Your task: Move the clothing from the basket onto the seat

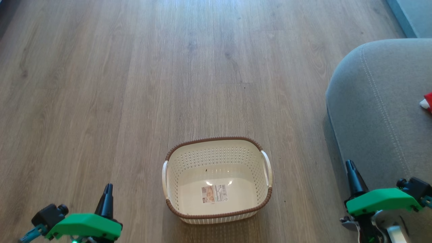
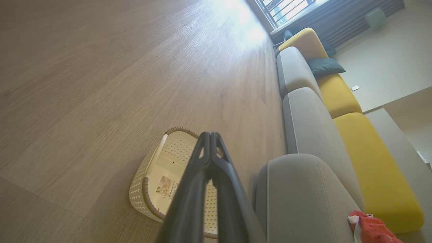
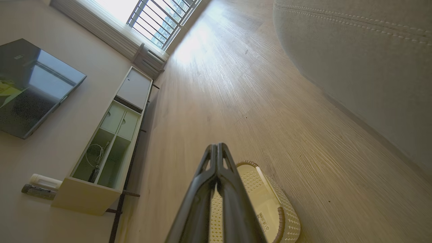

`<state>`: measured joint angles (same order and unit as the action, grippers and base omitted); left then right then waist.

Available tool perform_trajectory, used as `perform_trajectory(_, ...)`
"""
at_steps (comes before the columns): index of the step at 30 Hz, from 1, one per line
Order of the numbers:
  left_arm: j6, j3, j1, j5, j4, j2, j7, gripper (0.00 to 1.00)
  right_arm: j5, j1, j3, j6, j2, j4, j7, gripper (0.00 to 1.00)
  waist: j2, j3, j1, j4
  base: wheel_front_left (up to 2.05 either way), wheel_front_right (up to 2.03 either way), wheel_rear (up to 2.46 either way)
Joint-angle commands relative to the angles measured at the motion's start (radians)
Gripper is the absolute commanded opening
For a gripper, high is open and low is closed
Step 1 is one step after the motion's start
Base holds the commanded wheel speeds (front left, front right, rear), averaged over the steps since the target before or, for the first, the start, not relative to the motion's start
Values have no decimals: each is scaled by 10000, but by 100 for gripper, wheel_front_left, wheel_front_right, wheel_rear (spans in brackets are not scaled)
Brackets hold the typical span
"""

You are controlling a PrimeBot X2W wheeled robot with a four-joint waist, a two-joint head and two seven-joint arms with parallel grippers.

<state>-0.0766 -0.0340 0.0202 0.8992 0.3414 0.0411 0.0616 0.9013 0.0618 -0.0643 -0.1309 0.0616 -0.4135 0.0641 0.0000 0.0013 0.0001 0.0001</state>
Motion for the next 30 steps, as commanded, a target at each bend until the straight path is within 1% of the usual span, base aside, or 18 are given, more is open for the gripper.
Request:
perform_trajectory(1,-68,-245,-574,222,-363,67,-34,0,226,437,36,0,-24,403,-41,0,0,0,-1,0,0,0,0)
perform_trajectory(30,-305,-523,-930,3672,-662,79,-896,0,3662,449,-232,1,-69,1048,-912,0,0,9,-1,-1,0,0,0)
